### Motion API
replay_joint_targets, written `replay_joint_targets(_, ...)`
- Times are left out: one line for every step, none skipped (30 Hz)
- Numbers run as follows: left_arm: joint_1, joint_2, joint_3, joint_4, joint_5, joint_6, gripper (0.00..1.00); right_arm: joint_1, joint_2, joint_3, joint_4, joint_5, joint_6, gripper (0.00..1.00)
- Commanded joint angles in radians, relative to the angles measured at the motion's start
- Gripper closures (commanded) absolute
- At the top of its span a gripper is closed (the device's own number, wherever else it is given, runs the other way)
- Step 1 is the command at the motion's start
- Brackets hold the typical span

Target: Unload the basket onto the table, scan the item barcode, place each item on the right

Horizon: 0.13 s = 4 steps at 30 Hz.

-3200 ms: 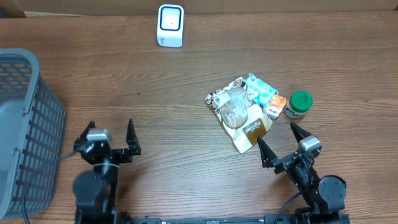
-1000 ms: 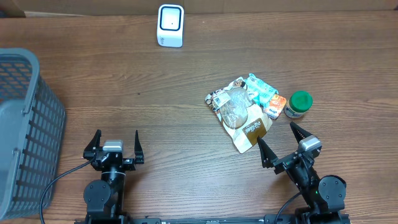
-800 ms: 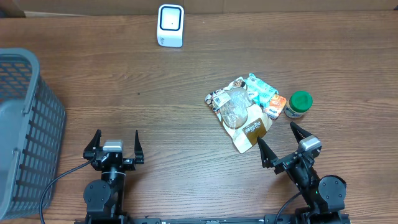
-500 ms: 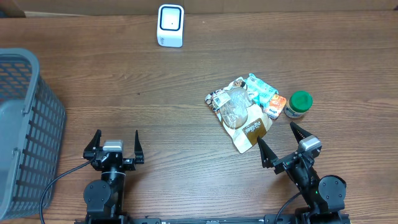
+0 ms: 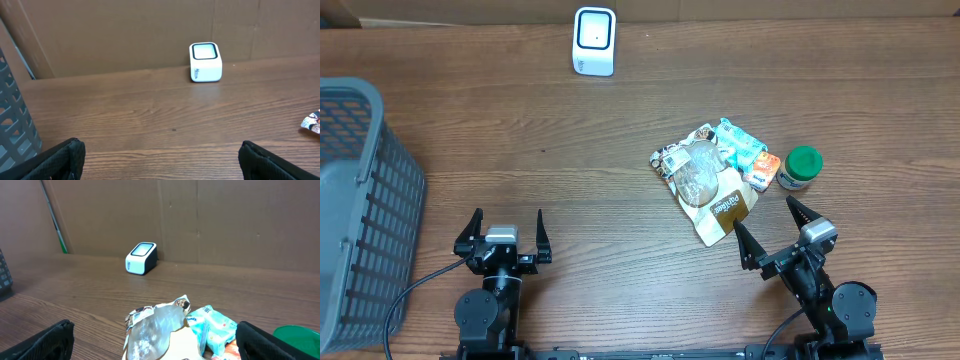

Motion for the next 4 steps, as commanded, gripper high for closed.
replay_joint_targets(0.006,-0.013,-0.006,0.002,0.012,0.016,0.0,-0.003,-0.01,-0.01,0.007,-0.004,-0.001,0.0)
replay_joint_targets(0.006,-0.013,-0.006,0.002,0.012,0.016,0.0,-0.003,-0.01,-0.01,0.007,-0.004,-0.001,0.0)
replay_joint_targets(0.006,-0.013,-0.006,0.002,0.012,0.016,0.0,-0.003,-0.01,-0.01,0.007,-0.004,-0.001,0.0)
replay_joint_targets(0.006,-0.013,-0.006,0.002,0.012,0.016,0.0,-0.003,-0.01,-0.01,0.007,-0.004,-0.001,0.0)
